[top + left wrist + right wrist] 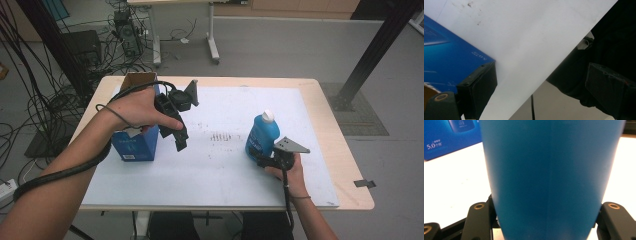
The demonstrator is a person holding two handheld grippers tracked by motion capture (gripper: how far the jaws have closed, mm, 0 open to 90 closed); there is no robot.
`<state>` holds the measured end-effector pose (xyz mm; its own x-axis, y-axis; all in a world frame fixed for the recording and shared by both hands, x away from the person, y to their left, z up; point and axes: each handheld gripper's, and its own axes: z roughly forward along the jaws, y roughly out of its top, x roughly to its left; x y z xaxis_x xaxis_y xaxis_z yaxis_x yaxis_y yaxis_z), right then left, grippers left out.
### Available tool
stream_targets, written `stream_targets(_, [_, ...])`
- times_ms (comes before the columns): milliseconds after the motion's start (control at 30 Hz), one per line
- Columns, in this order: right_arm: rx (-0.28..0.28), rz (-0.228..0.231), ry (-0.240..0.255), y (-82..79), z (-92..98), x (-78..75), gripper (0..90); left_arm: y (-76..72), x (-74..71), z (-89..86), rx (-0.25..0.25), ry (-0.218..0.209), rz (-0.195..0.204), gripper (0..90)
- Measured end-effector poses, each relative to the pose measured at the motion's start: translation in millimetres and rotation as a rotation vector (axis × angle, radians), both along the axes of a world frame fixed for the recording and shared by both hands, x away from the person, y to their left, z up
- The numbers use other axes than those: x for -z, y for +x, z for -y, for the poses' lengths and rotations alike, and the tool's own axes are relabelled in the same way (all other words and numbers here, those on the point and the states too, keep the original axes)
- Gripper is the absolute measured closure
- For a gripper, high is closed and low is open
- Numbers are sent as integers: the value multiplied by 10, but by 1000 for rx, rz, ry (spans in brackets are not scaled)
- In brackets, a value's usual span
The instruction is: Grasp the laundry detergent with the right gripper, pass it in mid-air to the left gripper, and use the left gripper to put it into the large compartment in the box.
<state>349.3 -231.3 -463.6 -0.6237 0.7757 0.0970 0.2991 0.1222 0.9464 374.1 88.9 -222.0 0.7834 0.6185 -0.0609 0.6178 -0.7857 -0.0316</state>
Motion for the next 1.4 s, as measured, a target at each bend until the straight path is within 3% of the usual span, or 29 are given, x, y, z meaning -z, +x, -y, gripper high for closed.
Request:
stream_targets(267, [-44, -7, 10, 36, 16, -153, 391, 35, -94, 17, 27, 2, 8, 107])
stream_targets(467, [-114, -25, 18, 89, 40, -304, 391, 45, -159, 42, 53, -3, 9, 107])
stream_targets(700, [-221, -33, -2, 142, 54, -491, 392, 41, -197, 68, 67, -1, 15, 107])
stream_targets(833, [-277, -28, 12, 152, 16, -581, 391, 43, -225, 91, 73, -1, 18, 107])
stream_targets(1000, [-358, -27, 6, 144, -55, -660, 391, 41, -259, 117, 82, -9, 18, 107])
stream_targets(1200, [-445, -38, 41, 145, -157, -738, 391, 38, -299, 140, 98, -21, 13, 107])
stream_targets(1400, [-549, -15, 30, 137, -291, -860, 391, 39, -317, 156, 117, -28, 2, 109])
